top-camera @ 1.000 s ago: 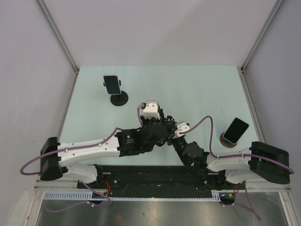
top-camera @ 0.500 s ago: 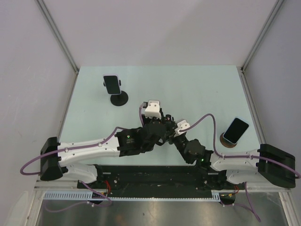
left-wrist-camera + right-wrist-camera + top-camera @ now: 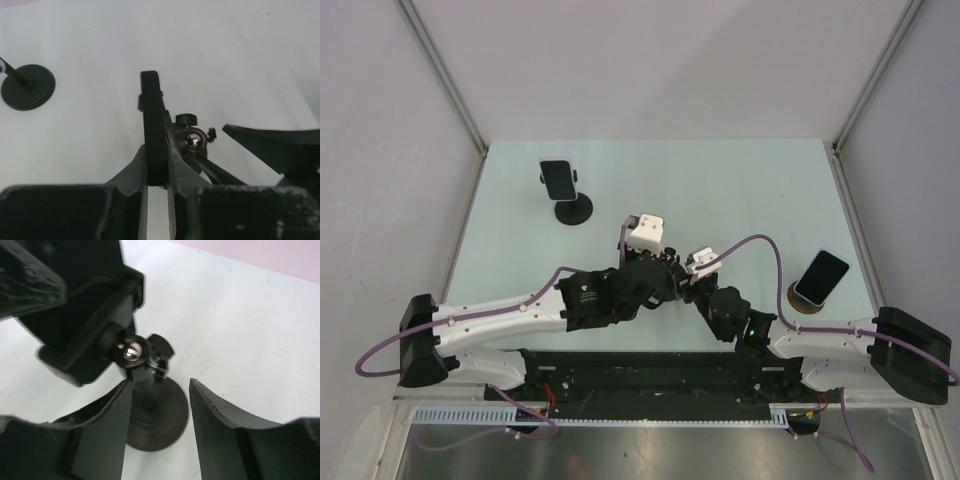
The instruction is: Remove the phone from the phone stand
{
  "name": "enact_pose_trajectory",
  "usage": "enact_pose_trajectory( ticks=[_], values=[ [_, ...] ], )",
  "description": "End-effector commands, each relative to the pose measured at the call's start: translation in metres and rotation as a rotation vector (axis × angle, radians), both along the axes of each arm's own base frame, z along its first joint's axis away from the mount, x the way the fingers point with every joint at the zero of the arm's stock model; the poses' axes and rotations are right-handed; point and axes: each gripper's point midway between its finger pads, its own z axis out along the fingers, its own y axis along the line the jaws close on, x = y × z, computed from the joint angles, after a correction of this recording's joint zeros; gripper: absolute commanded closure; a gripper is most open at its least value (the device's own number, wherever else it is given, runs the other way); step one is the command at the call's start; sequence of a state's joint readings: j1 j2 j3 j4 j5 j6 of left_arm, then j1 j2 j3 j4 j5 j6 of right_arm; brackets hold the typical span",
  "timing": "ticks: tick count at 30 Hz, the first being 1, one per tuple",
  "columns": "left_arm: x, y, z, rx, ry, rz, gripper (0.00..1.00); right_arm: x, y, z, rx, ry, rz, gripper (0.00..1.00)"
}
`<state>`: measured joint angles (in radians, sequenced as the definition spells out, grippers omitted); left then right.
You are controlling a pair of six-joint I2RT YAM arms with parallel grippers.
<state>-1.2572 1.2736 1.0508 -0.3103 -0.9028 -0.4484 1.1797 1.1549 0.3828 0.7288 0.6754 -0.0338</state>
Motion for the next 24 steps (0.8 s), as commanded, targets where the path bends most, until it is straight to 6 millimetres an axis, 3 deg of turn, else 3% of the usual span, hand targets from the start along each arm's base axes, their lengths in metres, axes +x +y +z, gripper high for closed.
enact_pose_trajectory(
  ticks=[1, 3, 5, 6, 7, 10, 13, 20, 24],
  values=[
    [-0.013, -0.001, 0.042, -0.115, -0.002, -0.071, 1.0, 0.025, -0.033, 0.006, -0.018, 0.006, -0.192, 1.0],
    [-0.012, 0.001, 0.042, -0.116, -0.002, -0.061, 1.0, 0.02, -0.025, 0.009, -0.019, 0.006, -0.129, 1.0],
    [-0.009, 0.005, 0.043, -0.119, -0.004, -0.054, 1.0, 0.011, -0.015, 0.02, -0.002, 0.0, -0.032, 0.92],
    [-0.007, 0.009, 0.046, -0.13, -0.006, -0.046, 1.0, 0.007, -0.014, 0.017, -0.021, 0.017, -0.002, 0.85],
    [-0.007, 0.009, 0.047, -0.139, -0.002, -0.053, 1.0, 0.003, -0.012, 0.019, -0.02, 0.02, 0.03, 0.66],
    [-0.003, 0.013, 0.053, -0.153, -0.003, -0.059, 1.0, -0.009, -0.012, 0.027, -0.027, 0.042, 0.122, 0.36],
    [-0.004, 0.01, 0.052, -0.135, 0.004, -0.096, 1.0, -0.018, -0.008, 0.028, -0.043, 0.072, 0.212, 0.21],
    [-0.017, 0.006, 0.054, -0.097, 0.008, -0.24, 1.0, -0.038, 0.028, 0.019, -0.114, 0.125, 0.439, 0.16],
    [-0.03, 0.002, 0.054, -0.098, 0.016, -0.346, 1.0, -0.037, 0.031, 0.009, -0.147, 0.145, 0.443, 0.15]
  ],
)
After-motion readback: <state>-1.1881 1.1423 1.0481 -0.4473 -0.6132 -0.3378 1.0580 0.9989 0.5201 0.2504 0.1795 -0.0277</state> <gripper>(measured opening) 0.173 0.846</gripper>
